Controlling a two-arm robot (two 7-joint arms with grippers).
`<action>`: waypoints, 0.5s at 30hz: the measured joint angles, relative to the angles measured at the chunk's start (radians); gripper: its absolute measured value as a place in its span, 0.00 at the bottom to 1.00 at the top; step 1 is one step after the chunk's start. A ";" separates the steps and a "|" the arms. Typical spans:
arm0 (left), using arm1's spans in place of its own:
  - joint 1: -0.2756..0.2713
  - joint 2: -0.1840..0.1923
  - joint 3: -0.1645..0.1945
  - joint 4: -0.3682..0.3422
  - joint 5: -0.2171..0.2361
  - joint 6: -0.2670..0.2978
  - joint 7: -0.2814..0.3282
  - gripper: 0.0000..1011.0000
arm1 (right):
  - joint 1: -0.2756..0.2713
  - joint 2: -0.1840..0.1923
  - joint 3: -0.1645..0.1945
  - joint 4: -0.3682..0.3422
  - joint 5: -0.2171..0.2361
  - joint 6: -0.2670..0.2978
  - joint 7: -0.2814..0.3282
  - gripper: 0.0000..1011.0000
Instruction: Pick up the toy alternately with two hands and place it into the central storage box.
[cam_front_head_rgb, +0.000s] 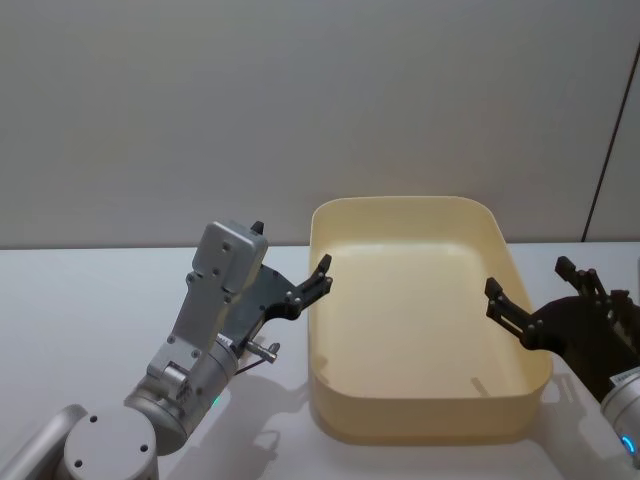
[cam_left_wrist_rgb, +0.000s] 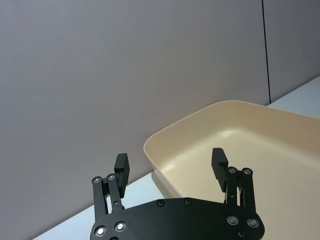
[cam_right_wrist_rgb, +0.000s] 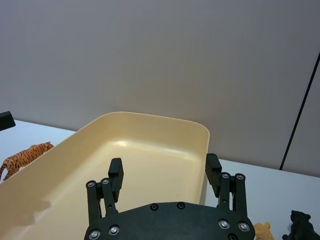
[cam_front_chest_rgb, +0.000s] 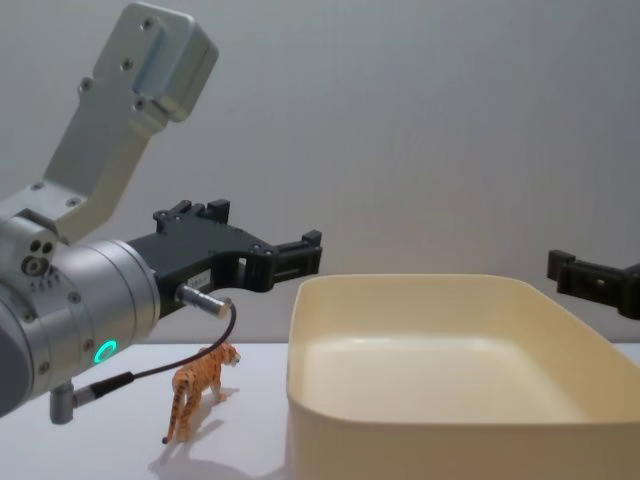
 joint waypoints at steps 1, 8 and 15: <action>0.000 0.000 0.000 0.000 0.000 0.000 0.000 0.99 | 0.000 0.000 0.000 0.000 0.000 0.000 0.000 0.99; 0.000 0.000 0.000 0.000 0.000 0.000 0.000 0.99 | 0.000 0.000 0.000 0.000 0.000 0.000 0.000 0.99; 0.000 0.000 0.000 0.000 0.000 0.000 0.000 0.99 | 0.000 0.000 0.000 0.000 0.000 0.000 0.000 0.99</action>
